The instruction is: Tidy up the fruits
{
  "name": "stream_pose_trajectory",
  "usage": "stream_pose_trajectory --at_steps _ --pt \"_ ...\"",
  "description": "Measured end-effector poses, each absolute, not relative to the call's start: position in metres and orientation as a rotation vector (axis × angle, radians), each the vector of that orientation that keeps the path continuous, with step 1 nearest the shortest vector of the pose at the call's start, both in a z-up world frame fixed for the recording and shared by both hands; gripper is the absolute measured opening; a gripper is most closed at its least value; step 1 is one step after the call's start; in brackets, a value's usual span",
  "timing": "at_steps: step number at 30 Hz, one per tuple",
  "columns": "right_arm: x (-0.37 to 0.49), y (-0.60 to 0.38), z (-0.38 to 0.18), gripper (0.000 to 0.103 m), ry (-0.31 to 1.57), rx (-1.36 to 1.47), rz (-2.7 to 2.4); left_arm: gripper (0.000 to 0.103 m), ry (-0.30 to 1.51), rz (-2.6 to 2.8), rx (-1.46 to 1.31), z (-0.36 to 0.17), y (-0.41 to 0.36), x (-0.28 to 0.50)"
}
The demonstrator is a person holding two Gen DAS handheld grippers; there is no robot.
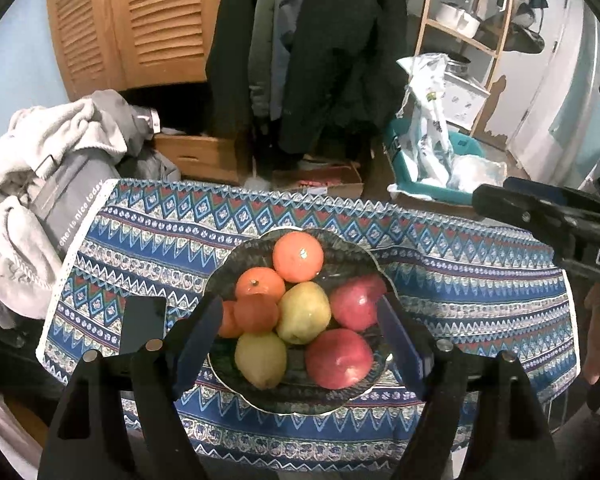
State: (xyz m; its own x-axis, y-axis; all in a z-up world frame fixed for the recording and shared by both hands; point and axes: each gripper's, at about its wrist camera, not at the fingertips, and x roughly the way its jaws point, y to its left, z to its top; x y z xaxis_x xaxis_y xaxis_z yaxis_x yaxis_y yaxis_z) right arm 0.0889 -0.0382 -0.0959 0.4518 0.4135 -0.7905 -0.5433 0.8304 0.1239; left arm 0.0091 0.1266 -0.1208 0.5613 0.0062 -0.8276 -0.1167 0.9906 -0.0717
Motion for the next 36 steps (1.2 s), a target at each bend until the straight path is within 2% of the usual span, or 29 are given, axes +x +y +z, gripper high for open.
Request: stream_pose_trajectory --at_steps 9,18,22,26,30,36 --pt "0.064 -0.068 -0.063 0.073 0.865 -0.142 0.582 0.086 0.891 0.072 -0.090 -0.081 0.109 -0.009" --pt "0.039 -0.093 -0.027 0.081 0.769 -0.119 0.575 0.089 0.811 0.047 -0.070 -0.052 0.089 -0.025" --pt "0.026 -0.105 -0.013 0.087 0.717 -0.112 0.567 0.092 0.785 0.056 -0.048 -0.044 0.080 -0.029" --pt "0.015 -0.115 -0.002 0.088 0.660 -0.124 0.541 0.093 0.752 0.046 -0.024 -0.032 0.069 -0.036" --pt "0.009 -0.129 0.001 0.088 0.648 -0.096 0.539 0.102 0.688 0.053 0.013 -0.016 0.058 -0.045" --pt "0.010 -0.147 0.001 0.088 0.643 -0.068 0.511 0.102 0.625 0.041 0.030 -0.001 0.048 -0.053"
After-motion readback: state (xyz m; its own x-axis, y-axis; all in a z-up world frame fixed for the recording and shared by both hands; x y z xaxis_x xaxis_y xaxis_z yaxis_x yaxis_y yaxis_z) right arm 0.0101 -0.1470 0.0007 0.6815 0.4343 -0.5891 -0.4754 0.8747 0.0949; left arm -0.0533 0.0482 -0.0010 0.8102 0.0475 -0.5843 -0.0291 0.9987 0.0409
